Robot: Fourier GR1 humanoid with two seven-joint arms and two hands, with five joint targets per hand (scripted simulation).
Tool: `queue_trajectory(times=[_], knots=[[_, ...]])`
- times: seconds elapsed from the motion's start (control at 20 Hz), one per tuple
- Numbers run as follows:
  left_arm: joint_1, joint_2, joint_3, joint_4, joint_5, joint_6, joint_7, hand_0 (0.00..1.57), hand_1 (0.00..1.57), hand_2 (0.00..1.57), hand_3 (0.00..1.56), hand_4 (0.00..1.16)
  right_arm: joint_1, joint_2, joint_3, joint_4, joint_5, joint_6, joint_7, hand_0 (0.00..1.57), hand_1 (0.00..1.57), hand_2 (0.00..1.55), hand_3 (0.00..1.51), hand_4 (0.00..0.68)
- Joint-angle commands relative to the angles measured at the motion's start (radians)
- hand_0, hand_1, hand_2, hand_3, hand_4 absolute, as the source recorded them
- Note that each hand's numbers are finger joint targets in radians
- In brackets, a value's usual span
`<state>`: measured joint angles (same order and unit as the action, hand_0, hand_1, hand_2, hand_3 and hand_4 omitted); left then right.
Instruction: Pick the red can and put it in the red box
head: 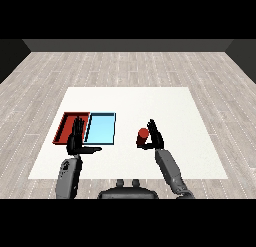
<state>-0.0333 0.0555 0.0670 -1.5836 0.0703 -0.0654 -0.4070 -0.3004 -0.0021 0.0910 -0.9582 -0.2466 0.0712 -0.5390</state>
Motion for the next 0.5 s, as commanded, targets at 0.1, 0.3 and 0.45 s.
queue_trajectory(times=[0.1,0.3,0.45], knots=[[-0.075,0.008,0.028,0.037,0.028,-0.001,0.015,0.0,0.0,0.0,0.0,0.0,-0.005,0.002,0.044,0.017,-0.022,-0.021,-0.004,0.0,0.0,0.0,0.0,0.0],[0.004,-0.023,-0.014,0.052,-0.013,0.005,-0.062,0.0,0.0,0.0,0.0,0.0,-0.026,0.002,0.013,0.0,-0.025,0.018,0.023,0.0,0.0,0.0,0.0,0.0],[0.071,0.006,-0.009,-0.083,0.001,-0.011,0.018,0.0,0.0,0.0,0.0,0.0,-0.024,0.002,0.056,-0.009,-0.053,-0.011,0.007,0.0,0.0,0.0,0.0,0.0]])
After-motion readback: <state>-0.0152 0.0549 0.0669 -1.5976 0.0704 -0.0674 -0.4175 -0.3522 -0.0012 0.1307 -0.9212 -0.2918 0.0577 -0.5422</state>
